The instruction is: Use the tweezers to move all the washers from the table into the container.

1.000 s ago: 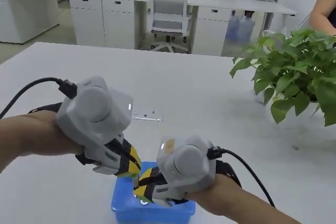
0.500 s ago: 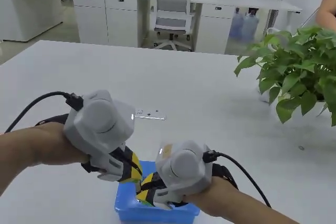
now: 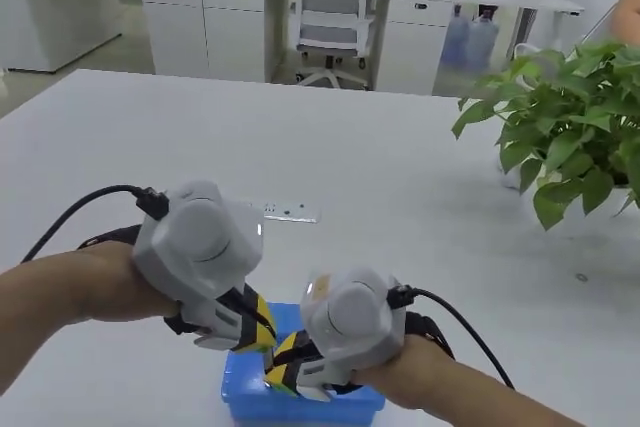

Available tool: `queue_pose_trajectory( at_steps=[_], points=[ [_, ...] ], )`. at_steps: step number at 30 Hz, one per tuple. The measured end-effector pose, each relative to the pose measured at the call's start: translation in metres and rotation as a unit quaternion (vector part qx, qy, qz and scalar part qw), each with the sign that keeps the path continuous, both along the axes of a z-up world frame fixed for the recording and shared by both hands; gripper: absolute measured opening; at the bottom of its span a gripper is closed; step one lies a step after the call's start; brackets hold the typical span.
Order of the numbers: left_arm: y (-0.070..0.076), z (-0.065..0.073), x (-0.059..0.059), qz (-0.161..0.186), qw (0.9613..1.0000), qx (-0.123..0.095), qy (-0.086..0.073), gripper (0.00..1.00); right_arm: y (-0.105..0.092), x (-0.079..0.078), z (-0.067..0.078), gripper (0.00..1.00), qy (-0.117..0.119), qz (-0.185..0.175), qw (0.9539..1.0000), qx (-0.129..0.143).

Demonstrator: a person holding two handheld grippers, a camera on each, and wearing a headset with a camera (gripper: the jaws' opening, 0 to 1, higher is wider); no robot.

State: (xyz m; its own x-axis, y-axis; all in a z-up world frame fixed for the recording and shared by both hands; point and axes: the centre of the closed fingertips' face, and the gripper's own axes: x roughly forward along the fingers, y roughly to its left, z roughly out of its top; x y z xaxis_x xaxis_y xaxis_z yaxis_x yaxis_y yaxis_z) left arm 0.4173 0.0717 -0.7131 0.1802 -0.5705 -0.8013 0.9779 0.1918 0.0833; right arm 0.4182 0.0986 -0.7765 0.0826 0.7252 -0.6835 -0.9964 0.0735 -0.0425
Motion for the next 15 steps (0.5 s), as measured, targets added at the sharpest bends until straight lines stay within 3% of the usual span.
queue_pose_trajectory(
  at_steps=[15],
  points=[
    [-0.0019, 0.0020, -0.0008, -0.004, 1.0000, -0.004, 0.002, 0.06, -0.0007, 0.0003, 0.0015, 0.12, 0.001, -0.002, 1.0000, 0.002]
  ],
)
